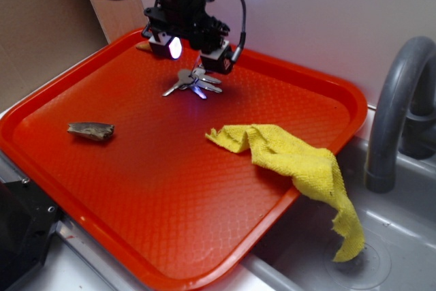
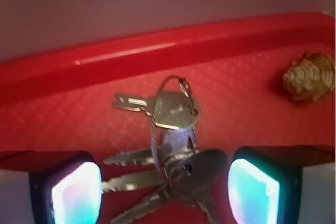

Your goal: Grab the silver keys.

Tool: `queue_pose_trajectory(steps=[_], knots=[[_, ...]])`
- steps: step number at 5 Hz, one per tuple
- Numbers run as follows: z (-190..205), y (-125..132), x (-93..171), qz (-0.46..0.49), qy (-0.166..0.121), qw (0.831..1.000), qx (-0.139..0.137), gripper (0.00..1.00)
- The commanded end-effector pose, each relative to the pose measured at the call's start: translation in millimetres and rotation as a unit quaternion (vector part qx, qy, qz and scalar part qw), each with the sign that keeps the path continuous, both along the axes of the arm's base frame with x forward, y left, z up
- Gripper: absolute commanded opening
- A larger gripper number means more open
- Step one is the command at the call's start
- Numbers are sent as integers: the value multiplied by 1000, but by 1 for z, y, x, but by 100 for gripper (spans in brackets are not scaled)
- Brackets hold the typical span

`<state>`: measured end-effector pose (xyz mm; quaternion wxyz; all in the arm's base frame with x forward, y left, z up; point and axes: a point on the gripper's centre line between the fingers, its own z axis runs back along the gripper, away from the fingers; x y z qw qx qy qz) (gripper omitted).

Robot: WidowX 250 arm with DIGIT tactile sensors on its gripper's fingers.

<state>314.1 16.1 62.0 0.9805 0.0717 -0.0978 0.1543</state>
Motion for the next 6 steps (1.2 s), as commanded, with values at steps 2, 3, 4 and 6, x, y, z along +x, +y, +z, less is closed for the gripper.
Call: queue_pose_trajectory(steps=[2, 3, 4, 6], knots=[[29, 16, -4, 9, -32, 999, 20, 100], [36, 16, 0, 5, -43, 999, 7, 100], [28, 13, 9, 0, -47, 999, 5, 100], [5, 15, 33, -1, -31, 1000, 1, 100]])
